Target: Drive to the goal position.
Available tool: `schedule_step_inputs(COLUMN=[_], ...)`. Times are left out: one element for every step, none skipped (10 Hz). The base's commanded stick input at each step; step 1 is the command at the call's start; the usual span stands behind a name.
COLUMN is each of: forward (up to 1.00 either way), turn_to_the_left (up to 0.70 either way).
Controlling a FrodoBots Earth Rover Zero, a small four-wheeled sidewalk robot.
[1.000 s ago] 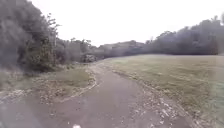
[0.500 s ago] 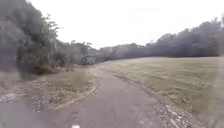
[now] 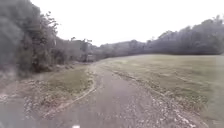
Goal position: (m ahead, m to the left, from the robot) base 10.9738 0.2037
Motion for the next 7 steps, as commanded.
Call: schedule_step_inputs(forward=[0.45, 0.45, 0.45, 0.45, 0.45, 0.45, 0.45], turn_to_the_left=[0.00, 0.00, 0.00, 0.00, 0.00, 0.00, 0.00])
